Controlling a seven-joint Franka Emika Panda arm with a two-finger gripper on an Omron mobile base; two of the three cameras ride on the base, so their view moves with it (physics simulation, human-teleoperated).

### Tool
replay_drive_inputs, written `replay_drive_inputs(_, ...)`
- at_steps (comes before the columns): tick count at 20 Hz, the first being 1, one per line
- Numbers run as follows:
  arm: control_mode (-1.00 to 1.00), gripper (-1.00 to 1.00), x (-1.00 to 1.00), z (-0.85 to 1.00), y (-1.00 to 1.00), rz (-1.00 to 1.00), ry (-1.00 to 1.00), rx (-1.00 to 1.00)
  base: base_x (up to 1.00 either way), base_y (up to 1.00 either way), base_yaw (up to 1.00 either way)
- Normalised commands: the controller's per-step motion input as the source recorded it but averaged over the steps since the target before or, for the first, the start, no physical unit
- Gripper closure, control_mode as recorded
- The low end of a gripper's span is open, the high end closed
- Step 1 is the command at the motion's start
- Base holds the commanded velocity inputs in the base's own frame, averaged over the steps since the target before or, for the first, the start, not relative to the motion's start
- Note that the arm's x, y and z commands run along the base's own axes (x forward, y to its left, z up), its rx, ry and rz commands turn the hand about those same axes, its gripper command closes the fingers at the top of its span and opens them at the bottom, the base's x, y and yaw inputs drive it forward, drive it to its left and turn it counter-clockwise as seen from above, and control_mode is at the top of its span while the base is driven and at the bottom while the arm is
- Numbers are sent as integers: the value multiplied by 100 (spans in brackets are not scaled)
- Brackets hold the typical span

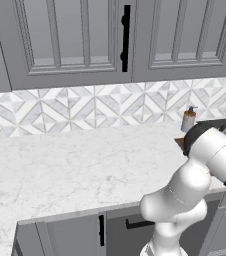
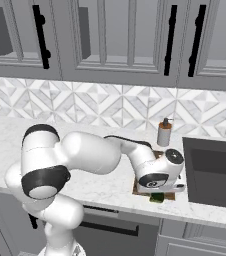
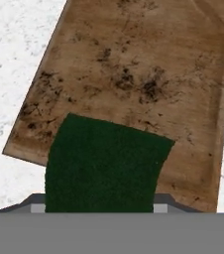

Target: Pick up the sponge from the counter and clean the cutting board by briefly scrubbing or pressing down on the cutting board. Once finished, release the sponge.

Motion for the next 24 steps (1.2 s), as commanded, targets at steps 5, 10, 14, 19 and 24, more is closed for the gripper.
replay_drive_inputs(5, -100, 100, 30, 25, -25, 0, 0, 0, 0, 0, 0)
replay_drive_inputs(10, -100, 100, 57, 0, -30, 0, 4, 0, 0, 0, 0)
replay_drive_inputs(14, -100, 100, 49, 5, -40, 0, 1, 0, 0, 0, 0)
replay_drive_inputs(19, -100, 100, 39, 6, -34, 0, 0, 0, 0, 0, 0)
replay_drive_inputs(24, -100, 100, 33, 0, -9, 0, 0, 0, 0, 0, 0)
